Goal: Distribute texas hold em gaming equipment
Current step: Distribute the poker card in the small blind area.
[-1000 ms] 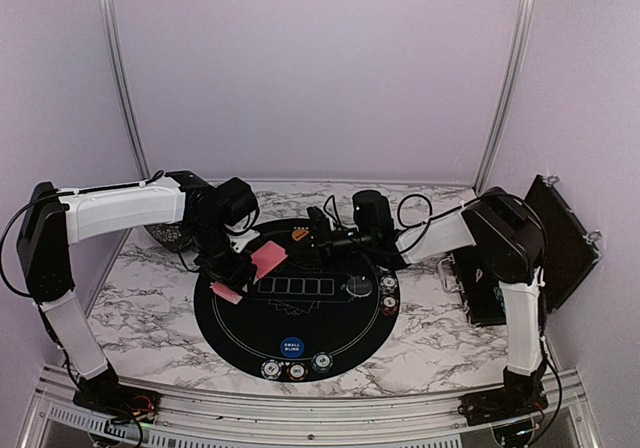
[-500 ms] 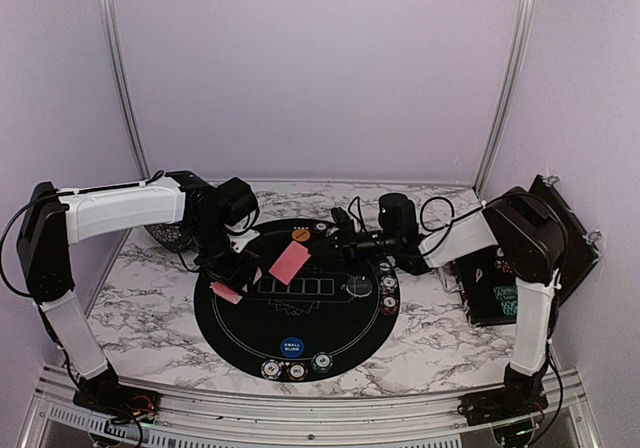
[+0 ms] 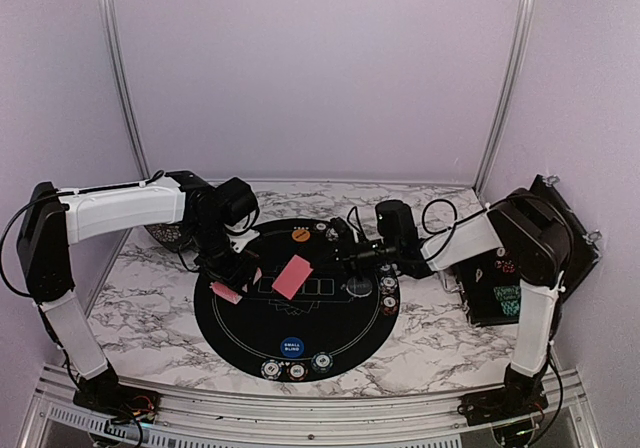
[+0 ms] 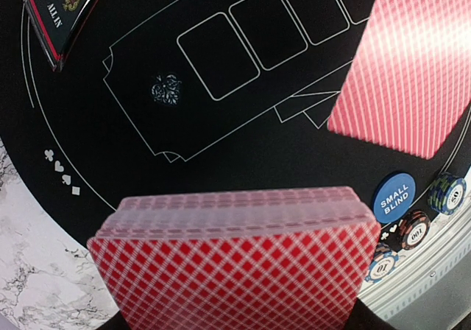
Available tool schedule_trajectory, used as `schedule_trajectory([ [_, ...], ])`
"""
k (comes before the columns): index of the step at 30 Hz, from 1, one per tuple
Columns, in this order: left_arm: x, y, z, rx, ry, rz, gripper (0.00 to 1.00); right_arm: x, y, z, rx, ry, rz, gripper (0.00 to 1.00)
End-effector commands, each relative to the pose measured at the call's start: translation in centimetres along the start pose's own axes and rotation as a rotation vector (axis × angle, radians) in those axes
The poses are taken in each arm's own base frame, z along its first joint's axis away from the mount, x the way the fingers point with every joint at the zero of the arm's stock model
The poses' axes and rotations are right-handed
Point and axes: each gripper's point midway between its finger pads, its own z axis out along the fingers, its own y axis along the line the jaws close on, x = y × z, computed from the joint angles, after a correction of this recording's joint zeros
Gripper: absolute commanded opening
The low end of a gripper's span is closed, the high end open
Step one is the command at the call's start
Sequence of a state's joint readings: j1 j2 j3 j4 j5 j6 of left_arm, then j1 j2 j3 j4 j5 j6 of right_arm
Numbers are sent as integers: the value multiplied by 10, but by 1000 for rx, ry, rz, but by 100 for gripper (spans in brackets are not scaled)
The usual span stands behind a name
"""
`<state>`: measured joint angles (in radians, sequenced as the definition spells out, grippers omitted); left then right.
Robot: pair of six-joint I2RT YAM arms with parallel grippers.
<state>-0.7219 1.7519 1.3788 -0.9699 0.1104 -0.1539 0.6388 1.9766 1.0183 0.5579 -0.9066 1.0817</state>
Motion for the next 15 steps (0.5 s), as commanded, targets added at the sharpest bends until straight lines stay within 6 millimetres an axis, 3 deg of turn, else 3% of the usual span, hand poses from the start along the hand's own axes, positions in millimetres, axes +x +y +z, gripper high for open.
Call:
schedule_trajectory([
  [1, 3, 1, -7, -14, -2, -2, 57, 19, 1, 27, 23, 66, -46, 0],
  [15, 4, 1, -7, -10, 0, 2, 57, 58, -7, 72, 40, 175, -40, 0],
])
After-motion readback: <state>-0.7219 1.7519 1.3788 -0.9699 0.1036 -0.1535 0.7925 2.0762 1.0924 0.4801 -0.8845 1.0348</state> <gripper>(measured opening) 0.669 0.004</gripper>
